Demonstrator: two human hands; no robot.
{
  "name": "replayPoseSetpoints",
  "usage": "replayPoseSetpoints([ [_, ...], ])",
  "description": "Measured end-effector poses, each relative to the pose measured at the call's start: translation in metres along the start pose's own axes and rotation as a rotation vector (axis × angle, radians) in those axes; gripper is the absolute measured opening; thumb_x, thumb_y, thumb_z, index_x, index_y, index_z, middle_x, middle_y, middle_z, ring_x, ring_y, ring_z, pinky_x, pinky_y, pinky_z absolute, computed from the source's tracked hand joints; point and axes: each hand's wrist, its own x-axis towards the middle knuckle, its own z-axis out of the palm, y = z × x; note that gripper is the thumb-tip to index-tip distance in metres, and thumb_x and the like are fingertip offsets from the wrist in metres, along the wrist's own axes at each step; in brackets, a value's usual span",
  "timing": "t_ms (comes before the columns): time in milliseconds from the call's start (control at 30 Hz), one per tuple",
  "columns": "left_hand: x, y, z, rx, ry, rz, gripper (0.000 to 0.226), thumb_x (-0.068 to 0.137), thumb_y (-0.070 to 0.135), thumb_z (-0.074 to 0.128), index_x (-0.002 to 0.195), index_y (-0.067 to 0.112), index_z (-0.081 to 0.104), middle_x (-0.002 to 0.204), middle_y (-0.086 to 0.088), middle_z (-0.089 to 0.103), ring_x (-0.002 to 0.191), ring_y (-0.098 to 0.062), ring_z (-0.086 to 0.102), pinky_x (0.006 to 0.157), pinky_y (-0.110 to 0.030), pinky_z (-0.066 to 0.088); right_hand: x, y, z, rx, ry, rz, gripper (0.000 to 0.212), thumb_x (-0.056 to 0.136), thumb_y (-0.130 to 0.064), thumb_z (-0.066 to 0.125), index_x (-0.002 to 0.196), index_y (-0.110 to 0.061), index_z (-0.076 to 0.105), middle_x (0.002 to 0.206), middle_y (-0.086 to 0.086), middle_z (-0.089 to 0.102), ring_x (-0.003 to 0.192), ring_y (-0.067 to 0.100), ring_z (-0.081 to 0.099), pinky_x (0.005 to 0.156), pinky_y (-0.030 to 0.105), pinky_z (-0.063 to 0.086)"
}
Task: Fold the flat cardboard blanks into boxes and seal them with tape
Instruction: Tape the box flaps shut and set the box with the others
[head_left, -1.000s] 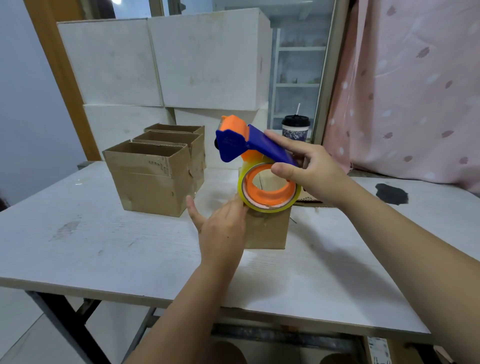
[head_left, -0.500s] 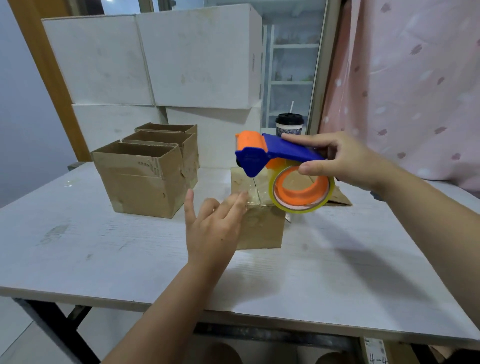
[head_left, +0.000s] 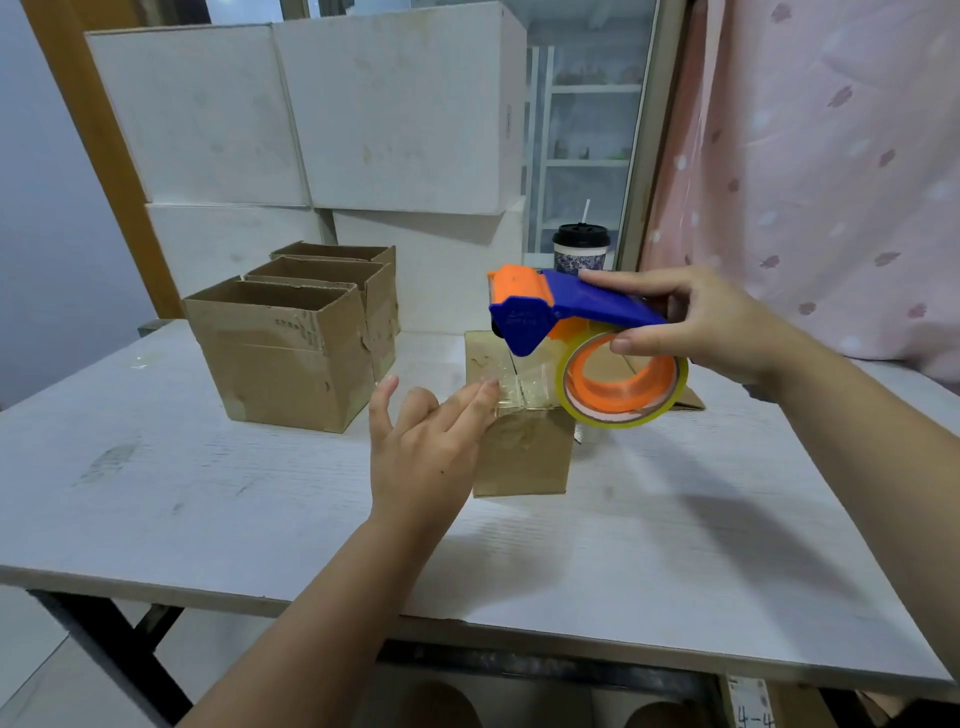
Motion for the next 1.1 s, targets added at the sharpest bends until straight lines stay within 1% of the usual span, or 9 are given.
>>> replayPoseSetpoints([
  [200,0.002,-0.001,0.000,0.000,0.018,0.041,0.021,0.084,0.017,0.069,0.104,0.018,0.073,0.095,0.012,0.072,0.061,-0.019,0.053,0.097,-0.045,0.033,-0.001,-0.001,-0.003,-0.017,-0.041,0.007,0.056,0.063,-0.029,0.077,0.112,-0.051,0.062,0.098,-0.035,0.065,0.086,-0.011,0.061,0.071,0.004,0.044],
  [300,0.002,-0.005,-0.001,0.006,0.016,0.061,0.020,0.085,0.017,0.068,0.104,0.018,0.073,0.096,0.012,0.072,0.062,-0.019,0.054,0.098,-0.045,0.033,0.000,0.003,-0.007,-0.076,-0.056,0.004,0.057,0.070,-0.021,0.081,0.110,-0.057,0.063,0.109,-0.029,0.065,0.096,-0.006,0.062,0.082,0.011,0.048],
  [367,0.002,-0.006,-0.002,0.001,0.014,0.074,0.019,0.085,0.017,0.067,0.103,0.017,0.073,0.096,0.011,0.072,0.061,-0.020,0.054,0.097,-0.045,0.033,-0.003,0.007,-0.009,-0.076,-0.058,0.012,0.057,0.067,-0.024,0.083,0.108,-0.060,0.063,0.114,-0.023,0.066,0.101,0.000,0.063,0.089,0.019,0.050],
  [433,0.004,-0.006,-0.002,-0.020,0.006,0.075,0.018,0.086,0.016,0.066,0.102,0.016,0.074,0.097,0.010,0.072,0.061,-0.021,0.053,0.096,-0.046,0.037,-0.006,0.012,-0.010,-0.078,-0.059,0.018,0.062,0.060,-0.032,0.088,0.106,-0.064,0.061,0.112,-0.019,0.067,0.097,0.003,0.064,0.086,0.019,0.051],
  [467,0.005,-0.005,-0.003,-0.034,-0.004,0.071,0.018,0.088,0.017,0.063,0.102,0.016,0.074,0.097,0.010,0.072,0.061,-0.021,0.053,0.094,-0.045,0.040,-0.008,0.014,-0.010,-0.078,-0.053,0.015,0.063,0.059,-0.032,0.087,0.106,-0.065,0.060,0.108,-0.021,0.068,0.091,0.000,0.063,0.079,0.013,0.049],
  [567,0.006,-0.004,-0.004,-0.065,-0.014,0.075,0.020,0.088,0.018,0.060,0.102,0.015,0.075,0.097,0.008,0.073,0.061,-0.023,0.054,0.090,-0.048,0.047,-0.013,0.022,-0.006,-0.053,-0.018,0.001,0.060,0.065,-0.027,0.076,0.110,-0.063,0.059,0.104,-0.031,0.066,0.084,-0.009,0.061,0.069,0.003,0.042],
  [800,0.007,-0.003,-0.004,-0.097,-0.029,0.074,0.021,0.089,0.018,0.060,0.102,0.012,0.074,0.099,0.005,0.073,0.061,-0.025,0.054,0.085,-0.048,0.049,-0.025,0.055,0.001,0.152,0.095,0.022,0.060,0.065,-0.031,0.078,0.115,-0.058,0.060,0.106,-0.019,0.069,0.092,0.003,0.063,0.078,0.015,0.050],
  [900,0.006,-0.004,-0.003,-0.118,-0.032,0.087,0.020,0.089,0.018,0.061,0.103,0.011,0.074,0.099,0.003,0.073,0.060,-0.026,0.053,0.081,-0.046,0.050,-0.029,0.068,0.008,0.213,0.095,0.026,0.059,0.069,-0.016,0.073,0.114,-0.052,0.064,0.103,-0.021,0.069,0.089,-0.002,0.062,0.076,0.012,0.047],
  [1100,0.007,-0.005,-0.003,-0.100,-0.020,0.103,0.020,0.093,0.020,0.058,0.102,0.012,0.074,0.100,0.006,0.073,0.059,-0.025,0.050,0.074,-0.039,0.049,-0.037,0.090,0.026,0.398,0.207,0.071,0.056,0.069,-0.011,0.069,0.115,-0.044,0.066,0.107,-0.017,0.068,0.083,0.006,0.062,0.068,0.020,0.053],
])
